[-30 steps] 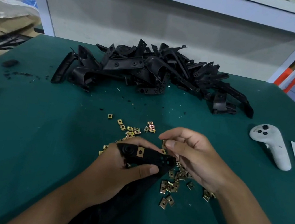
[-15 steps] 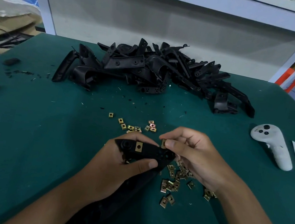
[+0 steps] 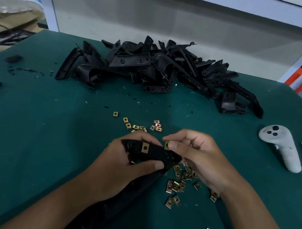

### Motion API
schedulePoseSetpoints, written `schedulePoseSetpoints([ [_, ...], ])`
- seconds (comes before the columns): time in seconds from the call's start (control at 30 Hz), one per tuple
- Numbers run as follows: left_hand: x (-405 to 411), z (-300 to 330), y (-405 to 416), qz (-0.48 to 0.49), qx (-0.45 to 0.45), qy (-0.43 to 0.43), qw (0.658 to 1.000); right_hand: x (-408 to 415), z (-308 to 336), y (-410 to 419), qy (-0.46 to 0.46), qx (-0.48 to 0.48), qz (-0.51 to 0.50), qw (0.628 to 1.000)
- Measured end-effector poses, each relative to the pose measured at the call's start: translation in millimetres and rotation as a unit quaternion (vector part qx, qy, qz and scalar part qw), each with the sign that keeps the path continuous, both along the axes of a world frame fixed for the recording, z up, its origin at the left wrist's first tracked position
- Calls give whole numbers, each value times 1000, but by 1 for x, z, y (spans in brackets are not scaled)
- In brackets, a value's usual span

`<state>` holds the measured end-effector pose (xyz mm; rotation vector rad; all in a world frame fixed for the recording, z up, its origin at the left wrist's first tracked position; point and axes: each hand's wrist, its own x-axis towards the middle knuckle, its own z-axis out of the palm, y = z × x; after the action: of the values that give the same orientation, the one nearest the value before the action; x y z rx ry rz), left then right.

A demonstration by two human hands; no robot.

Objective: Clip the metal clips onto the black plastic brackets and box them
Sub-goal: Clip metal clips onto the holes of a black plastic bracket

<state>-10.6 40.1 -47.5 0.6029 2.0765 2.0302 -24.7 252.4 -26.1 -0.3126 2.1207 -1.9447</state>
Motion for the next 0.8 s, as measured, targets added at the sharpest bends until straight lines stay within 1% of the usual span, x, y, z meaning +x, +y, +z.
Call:
schedulePoseSetpoints([
  [0.17, 0, -4, 1, 18, 3, 8, 1000, 0, -6, 2, 10, 3, -3, 1000],
  [0.43, 1, 0, 0, 30, -53, 18, 998, 2, 2, -1, -4, -1, -5, 1000],
  [0.5, 2, 0, 0, 32, -44, 20, 998, 3, 2, 0, 0, -9, -5, 1000],
  [0.6, 1, 0, -2, 27, -25, -3, 999, 2, 0, -1, 14, -17, -14, 1000],
  [0.73, 1, 2, -4, 23, -23, 14, 999, 2, 0, -2, 40, 6, -22, 999],
  [0.8, 1, 4, -2, 28, -18, 10, 999, 2, 1, -2, 43, 13, -24, 999],
])
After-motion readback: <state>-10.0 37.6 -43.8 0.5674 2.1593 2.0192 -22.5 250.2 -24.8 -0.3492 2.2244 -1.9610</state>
